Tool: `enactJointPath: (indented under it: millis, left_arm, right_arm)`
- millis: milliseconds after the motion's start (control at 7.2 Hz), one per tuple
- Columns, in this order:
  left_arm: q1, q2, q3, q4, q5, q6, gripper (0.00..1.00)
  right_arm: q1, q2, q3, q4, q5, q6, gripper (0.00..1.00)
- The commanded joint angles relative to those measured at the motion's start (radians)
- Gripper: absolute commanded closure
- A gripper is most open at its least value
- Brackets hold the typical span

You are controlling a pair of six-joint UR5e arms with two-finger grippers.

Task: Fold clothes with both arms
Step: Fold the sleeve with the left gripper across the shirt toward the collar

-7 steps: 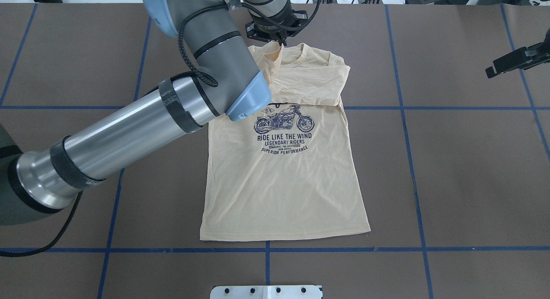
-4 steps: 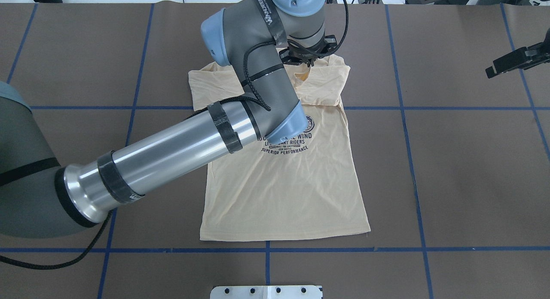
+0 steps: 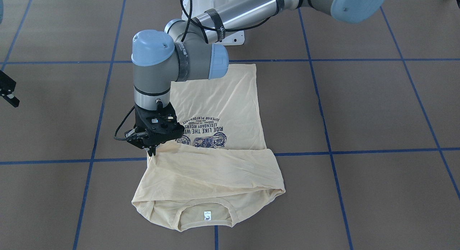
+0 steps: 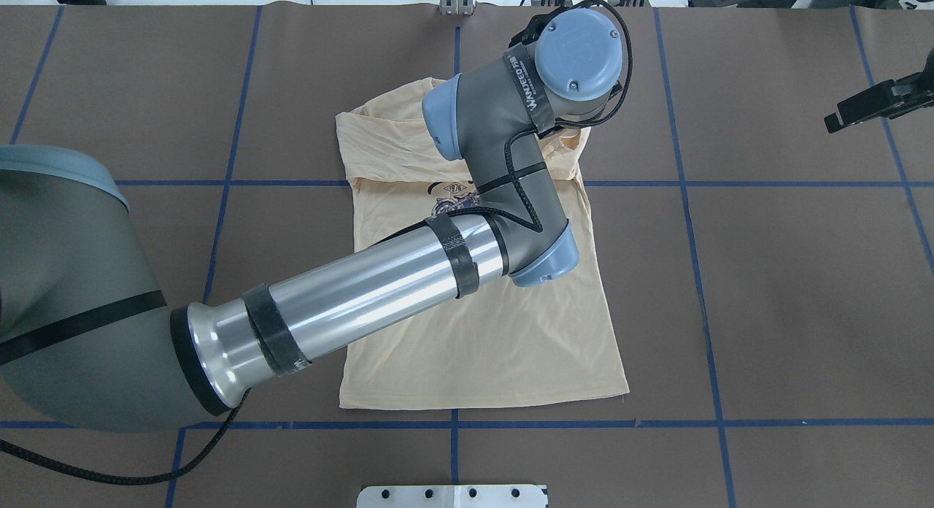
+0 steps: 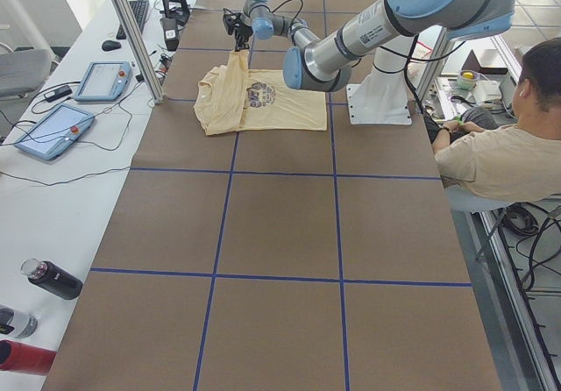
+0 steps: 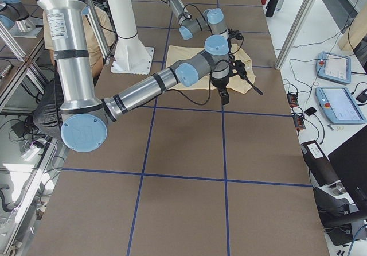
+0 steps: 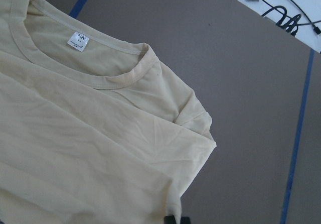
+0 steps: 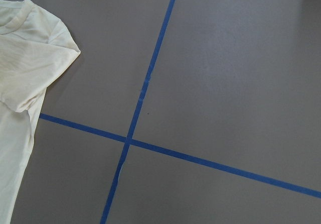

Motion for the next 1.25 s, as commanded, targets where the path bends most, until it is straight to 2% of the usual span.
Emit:
enactJointPath:
  millis: [0, 416, 555, 694, 972, 1111]
  left_arm:
    - [0.007, -0.020, 0.032, -0.042, 0.053, -0.068, 0.01]
    - [0.007, -0.008, 0.003, -0.041, 0.039, 0.035, 0.00]
    - [0.007, 0.059, -0.093, -0.032, 0.013, 0.116, 0.00]
    - [0.001, 0.179, -0.241, 0.000, -0.086, 0.214, 0.00]
    - [-0.010, 0.434, -0.607, 0.142, -0.111, 0.395, 0.00]
    - [-0.010, 0.567, -0.782, 0.178, -0.111, 0.446, 0.00]
  right_arm:
    - [0.000, 0.000, 0.002, 0.000, 0.000, 0.000, 0.00]
    - [0.000, 0.001, 0.002, 0.000, -0.001, 0.002, 0.00]
    - [-0.002, 0.008, 0.006, 0.002, 0.000, 0.044, 0.00]
    - [-0.006, 0.018, 0.015, 0.020, -0.001, 0.139, 0.00]
    - [-0.093, 0.005, 0.021, 0.163, -0.029, 0.336, 0.00]
    - [-0.169, -0.005, 0.055, 0.191, -0.090, 0.450, 0.00]
